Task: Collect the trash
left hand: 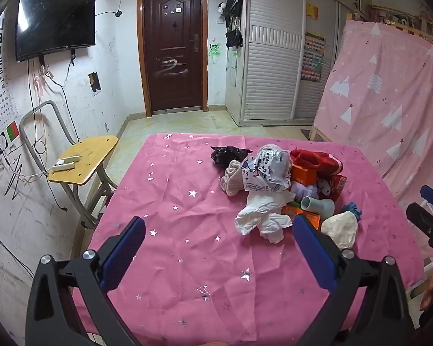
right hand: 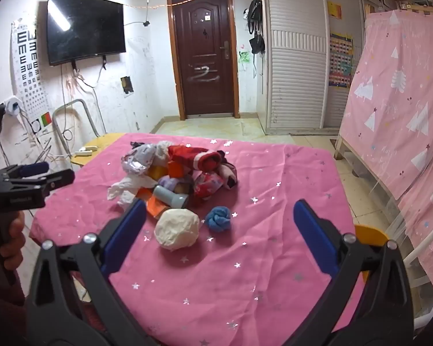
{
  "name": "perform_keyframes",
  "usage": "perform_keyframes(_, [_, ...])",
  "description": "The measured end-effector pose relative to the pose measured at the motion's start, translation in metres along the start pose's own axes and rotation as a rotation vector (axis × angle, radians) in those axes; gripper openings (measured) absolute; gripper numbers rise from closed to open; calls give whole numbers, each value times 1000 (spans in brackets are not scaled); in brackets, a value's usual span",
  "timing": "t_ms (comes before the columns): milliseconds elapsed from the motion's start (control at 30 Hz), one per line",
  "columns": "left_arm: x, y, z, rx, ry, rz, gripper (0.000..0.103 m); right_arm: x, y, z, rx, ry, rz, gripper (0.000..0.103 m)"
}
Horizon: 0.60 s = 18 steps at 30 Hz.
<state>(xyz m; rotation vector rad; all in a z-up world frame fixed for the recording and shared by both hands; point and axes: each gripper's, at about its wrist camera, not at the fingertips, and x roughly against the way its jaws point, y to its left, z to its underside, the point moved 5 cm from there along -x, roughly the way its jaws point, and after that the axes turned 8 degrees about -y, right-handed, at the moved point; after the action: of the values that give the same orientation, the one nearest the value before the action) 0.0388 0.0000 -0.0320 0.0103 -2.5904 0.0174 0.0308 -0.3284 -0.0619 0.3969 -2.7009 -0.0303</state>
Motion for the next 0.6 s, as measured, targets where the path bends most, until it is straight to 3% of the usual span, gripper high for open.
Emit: perform_keyframes(600, [0, 0, 0, 1, -4, -3, 94, 1, 1, 0, 0, -5, 1, 98])
